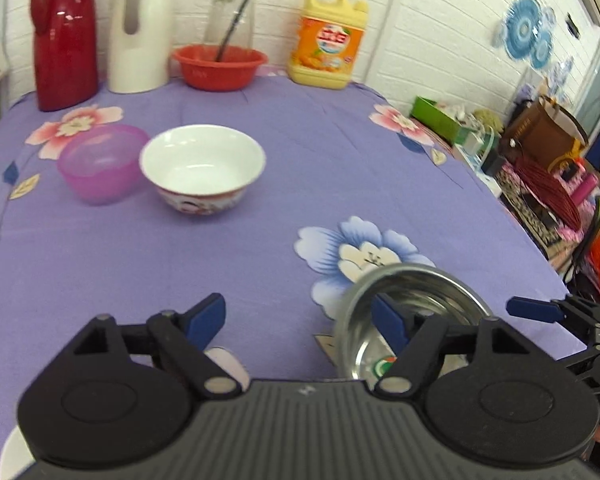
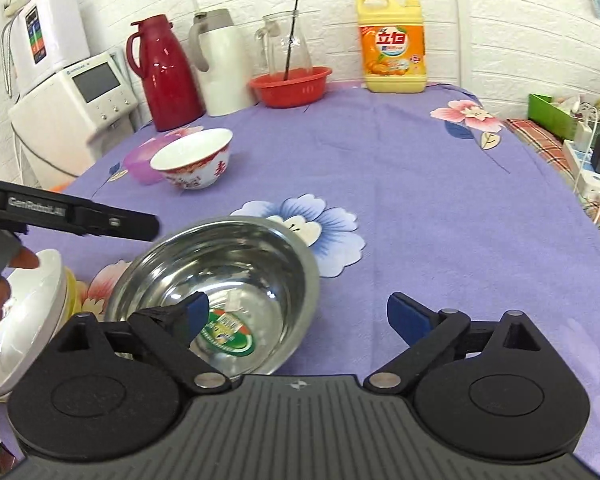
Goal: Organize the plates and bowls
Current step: 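Set the steel bowl down beside the plate stack and open the left gripper, then move the left gripper to the white bowl and close on its rim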
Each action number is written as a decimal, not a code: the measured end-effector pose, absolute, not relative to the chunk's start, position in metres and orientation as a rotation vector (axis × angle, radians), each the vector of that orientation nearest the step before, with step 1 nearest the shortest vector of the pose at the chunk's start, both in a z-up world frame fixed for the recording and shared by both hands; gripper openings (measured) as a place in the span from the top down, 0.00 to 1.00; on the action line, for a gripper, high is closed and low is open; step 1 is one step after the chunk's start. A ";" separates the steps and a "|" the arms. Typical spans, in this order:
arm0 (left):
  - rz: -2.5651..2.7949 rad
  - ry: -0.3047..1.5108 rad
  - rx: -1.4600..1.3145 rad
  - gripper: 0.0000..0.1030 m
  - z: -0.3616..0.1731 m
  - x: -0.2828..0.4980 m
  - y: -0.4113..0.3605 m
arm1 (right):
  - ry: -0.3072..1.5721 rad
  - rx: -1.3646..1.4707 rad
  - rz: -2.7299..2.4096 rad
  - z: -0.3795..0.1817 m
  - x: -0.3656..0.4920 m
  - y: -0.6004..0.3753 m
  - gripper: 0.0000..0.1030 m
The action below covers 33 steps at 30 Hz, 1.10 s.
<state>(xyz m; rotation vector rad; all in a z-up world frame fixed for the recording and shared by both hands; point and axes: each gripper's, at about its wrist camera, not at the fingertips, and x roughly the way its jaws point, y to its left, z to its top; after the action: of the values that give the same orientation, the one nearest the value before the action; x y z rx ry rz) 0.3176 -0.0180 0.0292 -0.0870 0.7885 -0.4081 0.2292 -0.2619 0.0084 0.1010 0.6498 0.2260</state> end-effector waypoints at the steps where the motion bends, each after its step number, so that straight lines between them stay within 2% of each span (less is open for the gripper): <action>1: -0.395 0.788 -0.097 0.27 0.029 0.319 -0.013 | 0.650 0.105 0.221 0.008 0.231 -0.264 0.00; 18: -0.343 0.756 -0.157 0.27 0.035 0.332 0.014 | 0.667 0.130 0.305 0.023 0.263 -0.263 0.00; 33: -0.340 0.764 -0.170 0.27 0.029 0.368 0.027 | 0.661 -0.108 0.378 0.051 0.331 -0.214 0.00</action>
<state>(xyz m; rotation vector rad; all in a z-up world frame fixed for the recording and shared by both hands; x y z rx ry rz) 0.3675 0.0274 0.0293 -0.1696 0.7643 -0.3399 0.3306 -0.2140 0.0506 -0.1077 0.6608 0.3782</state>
